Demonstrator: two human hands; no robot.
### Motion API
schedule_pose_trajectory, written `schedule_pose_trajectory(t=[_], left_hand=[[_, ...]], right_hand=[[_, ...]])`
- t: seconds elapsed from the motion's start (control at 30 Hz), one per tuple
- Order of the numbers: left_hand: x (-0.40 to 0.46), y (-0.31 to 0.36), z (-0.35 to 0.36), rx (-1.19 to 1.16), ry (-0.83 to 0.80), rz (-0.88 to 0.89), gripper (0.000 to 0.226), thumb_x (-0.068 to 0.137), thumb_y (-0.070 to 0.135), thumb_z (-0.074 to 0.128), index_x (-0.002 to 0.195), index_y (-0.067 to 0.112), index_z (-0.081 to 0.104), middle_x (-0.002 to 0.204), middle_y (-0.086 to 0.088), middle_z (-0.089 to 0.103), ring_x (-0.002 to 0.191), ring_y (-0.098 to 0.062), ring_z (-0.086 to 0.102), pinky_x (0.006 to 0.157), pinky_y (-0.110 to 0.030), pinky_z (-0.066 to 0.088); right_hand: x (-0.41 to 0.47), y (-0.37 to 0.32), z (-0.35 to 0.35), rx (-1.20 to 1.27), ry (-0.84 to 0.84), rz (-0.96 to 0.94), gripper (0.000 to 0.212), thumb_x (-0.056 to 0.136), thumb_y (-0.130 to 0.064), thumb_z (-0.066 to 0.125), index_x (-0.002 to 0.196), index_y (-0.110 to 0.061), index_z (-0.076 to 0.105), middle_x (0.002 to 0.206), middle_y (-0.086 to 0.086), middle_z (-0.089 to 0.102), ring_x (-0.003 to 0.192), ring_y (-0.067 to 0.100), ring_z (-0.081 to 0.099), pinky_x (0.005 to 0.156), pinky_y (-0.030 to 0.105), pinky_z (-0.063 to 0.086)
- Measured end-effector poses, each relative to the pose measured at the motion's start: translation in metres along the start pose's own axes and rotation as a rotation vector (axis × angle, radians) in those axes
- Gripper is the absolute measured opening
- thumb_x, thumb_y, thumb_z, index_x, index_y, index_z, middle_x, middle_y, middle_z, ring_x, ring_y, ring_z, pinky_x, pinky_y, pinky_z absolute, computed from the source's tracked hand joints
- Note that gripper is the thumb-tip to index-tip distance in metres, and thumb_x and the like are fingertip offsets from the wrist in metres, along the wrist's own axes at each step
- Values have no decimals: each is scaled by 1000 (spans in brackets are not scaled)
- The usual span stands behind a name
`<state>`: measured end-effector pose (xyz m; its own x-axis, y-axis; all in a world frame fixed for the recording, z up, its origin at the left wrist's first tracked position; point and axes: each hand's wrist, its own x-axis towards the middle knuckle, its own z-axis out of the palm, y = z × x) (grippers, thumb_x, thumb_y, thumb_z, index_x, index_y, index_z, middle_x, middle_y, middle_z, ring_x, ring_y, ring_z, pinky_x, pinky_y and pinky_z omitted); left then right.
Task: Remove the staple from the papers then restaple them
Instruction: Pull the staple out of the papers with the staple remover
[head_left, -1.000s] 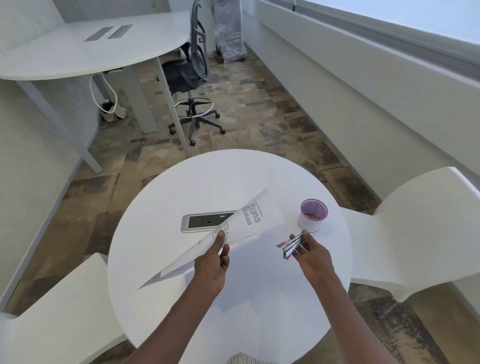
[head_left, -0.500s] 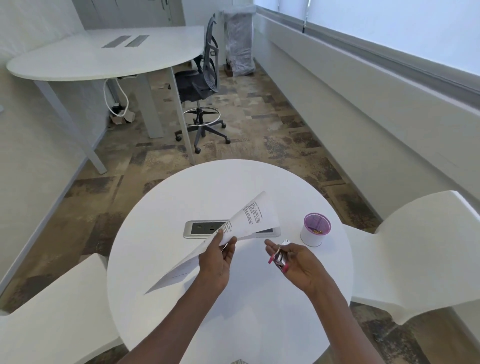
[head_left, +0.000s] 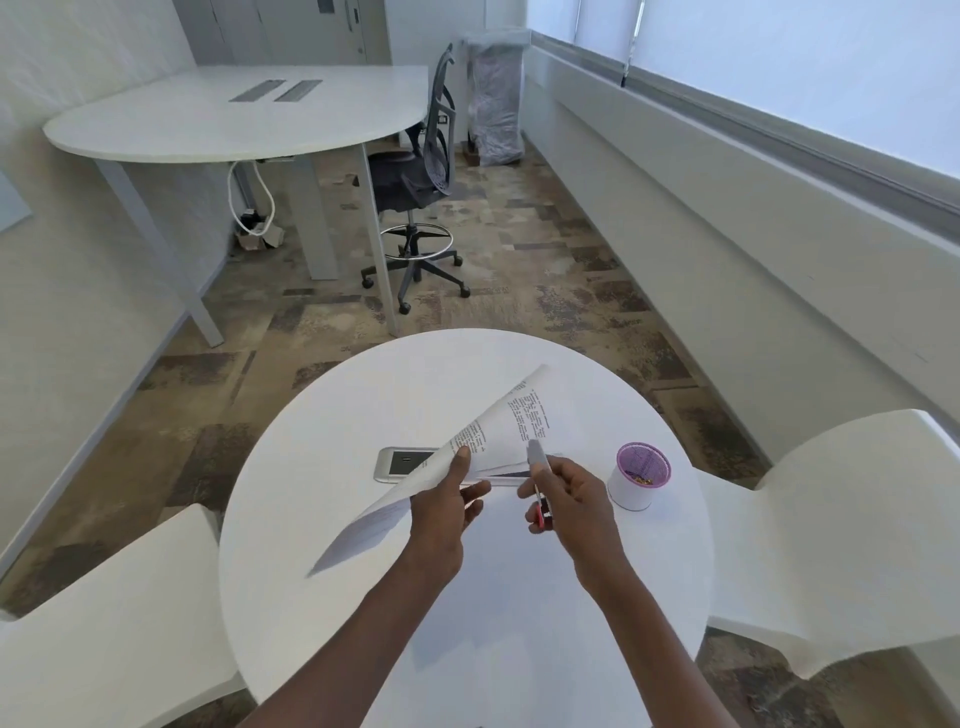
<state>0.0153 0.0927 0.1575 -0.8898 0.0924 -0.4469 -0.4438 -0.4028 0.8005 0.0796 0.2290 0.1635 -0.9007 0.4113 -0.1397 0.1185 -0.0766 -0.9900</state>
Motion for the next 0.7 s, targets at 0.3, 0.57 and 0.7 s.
schedule_pose_trajectory(t=[0.3,0.57,0.7], left_hand=[[-5,2,14,98,-14,157,30,89,32,72,117,29,62,121,-2,72,109,-24,69,80,-34,50],[-11,4,27,-169,-175,142,45,93,10,65,136,1,54,130,-18,65,116,-30,66,85,-31,59],[-14,4,35,-205,-208,145,47,93,7,64,137,0,52,133,-21,63,119,-33,64,84,-33,60]], right_hand=[[1,-3,17,-487,140,-392,8,89,-18,67,94,-15,72,80,-4,70,76,20,60,66,35,50],[2,-9,16,-442,227,-502,11,90,-16,67,96,-22,73,80,-10,70,77,17,61,66,30,50],[4,-13,14,-462,253,-555,12,91,-17,67,100,-21,74,75,-12,64,72,9,58,61,17,42]])
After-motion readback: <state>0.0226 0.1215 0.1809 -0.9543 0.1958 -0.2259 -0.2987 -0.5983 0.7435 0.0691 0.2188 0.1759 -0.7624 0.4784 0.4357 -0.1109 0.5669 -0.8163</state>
